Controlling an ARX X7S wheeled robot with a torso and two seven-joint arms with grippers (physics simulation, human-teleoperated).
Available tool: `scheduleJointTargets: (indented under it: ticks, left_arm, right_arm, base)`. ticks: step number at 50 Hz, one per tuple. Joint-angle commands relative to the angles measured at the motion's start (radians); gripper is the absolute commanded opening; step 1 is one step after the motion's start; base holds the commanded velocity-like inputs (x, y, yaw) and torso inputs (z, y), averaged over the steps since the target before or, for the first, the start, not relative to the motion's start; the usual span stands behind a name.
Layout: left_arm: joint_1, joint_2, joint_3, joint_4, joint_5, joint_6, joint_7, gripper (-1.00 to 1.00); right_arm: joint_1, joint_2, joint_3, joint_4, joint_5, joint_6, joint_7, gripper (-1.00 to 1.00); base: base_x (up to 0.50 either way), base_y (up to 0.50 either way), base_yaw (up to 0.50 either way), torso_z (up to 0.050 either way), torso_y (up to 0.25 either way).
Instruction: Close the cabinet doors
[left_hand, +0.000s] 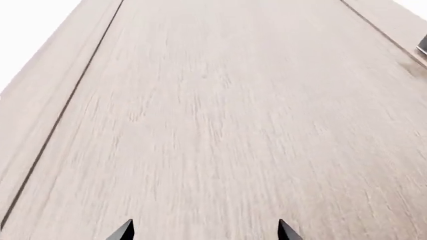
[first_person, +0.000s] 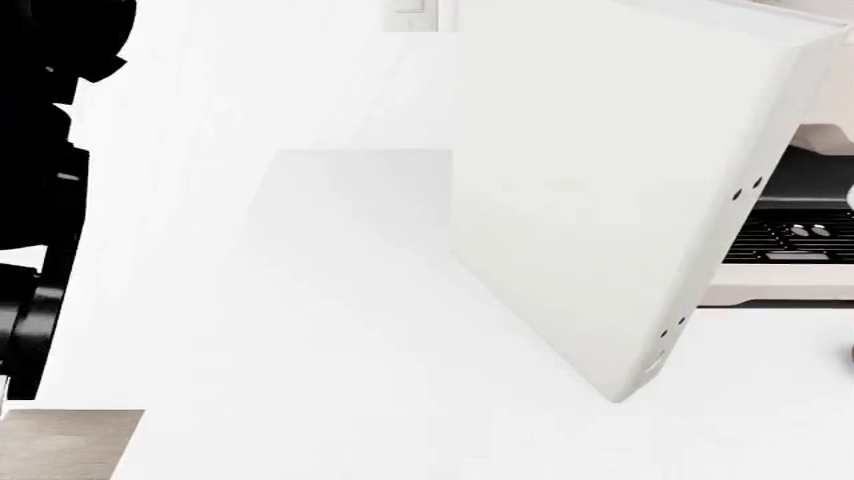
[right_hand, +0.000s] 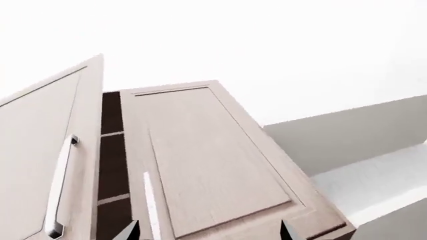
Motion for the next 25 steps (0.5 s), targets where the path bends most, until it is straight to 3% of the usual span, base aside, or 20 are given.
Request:
scheduleJointTargets:
  ticks: [1, 14, 25]
  left_arm:
    - [0.022, 0.159, 0.109, -0.117, -0.059, 0.060, 0.118, 1.00]
    - [-0.003, 0.234, 0.220, -0.401, -0.008, 0.187, 0.216, 1.00]
    - [-0.068, 0.237, 0.580, -0.546, -0.245, 0.362, 0.198, 1.00]
  right_arm:
    - [-0.278, -0.355, 0.308, -0.007, 0.063, -0.050, -0.317, 1.00]
    - [-0.278, -0.437, 0.353, -0.007, 0.144, -0.049, -0.425, 1.00]
    - [-0.278, -0.447, 0.363, -0.007, 0.155, -0.047, -0.437, 1.00]
  base:
    - [0.00, 0.00, 0.00, 0.000, 0.000]
    - [0.00, 0.00, 0.00, 0.000, 0.000]
    - [0.00, 0.00, -0.01, 0.000, 0.000]
